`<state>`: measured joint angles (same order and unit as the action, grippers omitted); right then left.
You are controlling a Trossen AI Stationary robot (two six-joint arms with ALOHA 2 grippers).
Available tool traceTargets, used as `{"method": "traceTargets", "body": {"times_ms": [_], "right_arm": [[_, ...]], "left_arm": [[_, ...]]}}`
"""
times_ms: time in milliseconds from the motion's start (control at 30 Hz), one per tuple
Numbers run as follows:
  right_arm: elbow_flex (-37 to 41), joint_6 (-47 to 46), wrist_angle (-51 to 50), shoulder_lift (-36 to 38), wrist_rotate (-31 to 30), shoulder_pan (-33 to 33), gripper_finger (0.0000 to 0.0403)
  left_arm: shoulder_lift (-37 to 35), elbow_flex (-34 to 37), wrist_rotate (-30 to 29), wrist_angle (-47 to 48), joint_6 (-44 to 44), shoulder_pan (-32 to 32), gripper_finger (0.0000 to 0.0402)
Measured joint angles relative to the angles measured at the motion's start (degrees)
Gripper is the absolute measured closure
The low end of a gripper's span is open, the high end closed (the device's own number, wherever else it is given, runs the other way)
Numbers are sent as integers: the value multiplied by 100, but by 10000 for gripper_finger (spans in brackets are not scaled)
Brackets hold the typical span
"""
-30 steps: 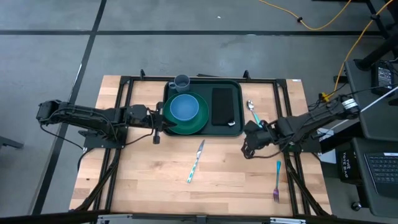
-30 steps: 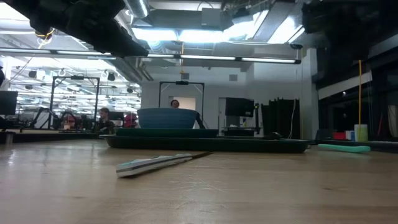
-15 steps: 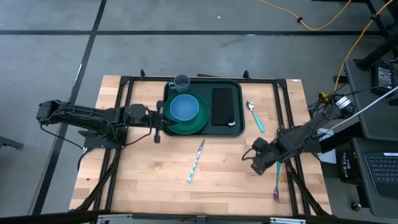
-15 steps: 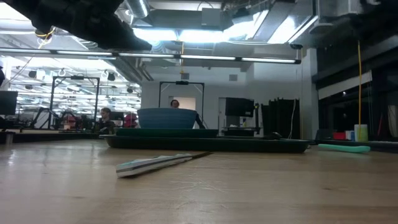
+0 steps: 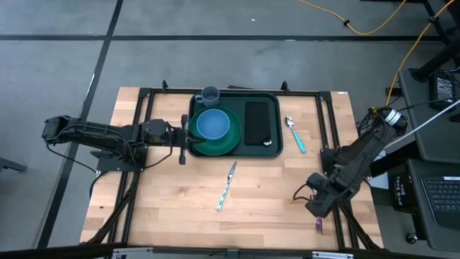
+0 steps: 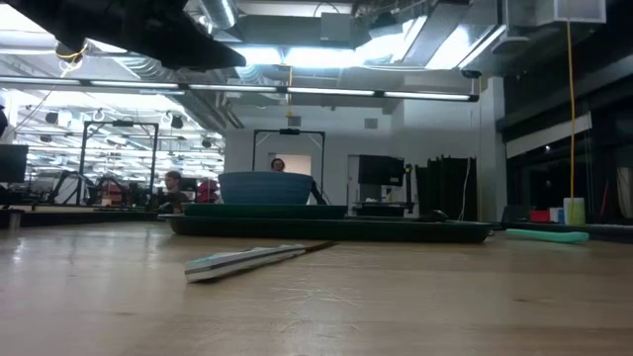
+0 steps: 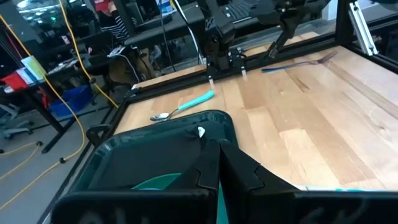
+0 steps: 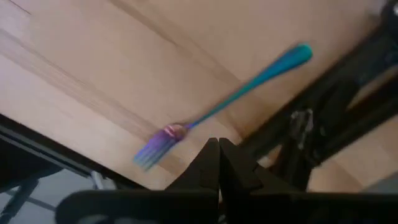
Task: Set up tray
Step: Put the blue fork on top of the black napkin on the green tray
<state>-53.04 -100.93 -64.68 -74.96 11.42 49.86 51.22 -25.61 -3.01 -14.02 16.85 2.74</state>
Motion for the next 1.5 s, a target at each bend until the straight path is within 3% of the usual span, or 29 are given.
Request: {"method": "traceTargets", "body": {"times_ms": [333,667,1067,1500], "right_arm": [[0,91,70,-472,383,485,399],[0,2517,819,-1337,373,833,396],[-1,3693,597,-1819,376,853,377],[-2,4687,194,-1864,203,982,302]], "left_arm": [[0,0,2,-127,89,0,398],[0,0,2,-127,89,0,396],[0,0,2,-125,89,0,397],[0,0,3,-125,45,0,398]]}}
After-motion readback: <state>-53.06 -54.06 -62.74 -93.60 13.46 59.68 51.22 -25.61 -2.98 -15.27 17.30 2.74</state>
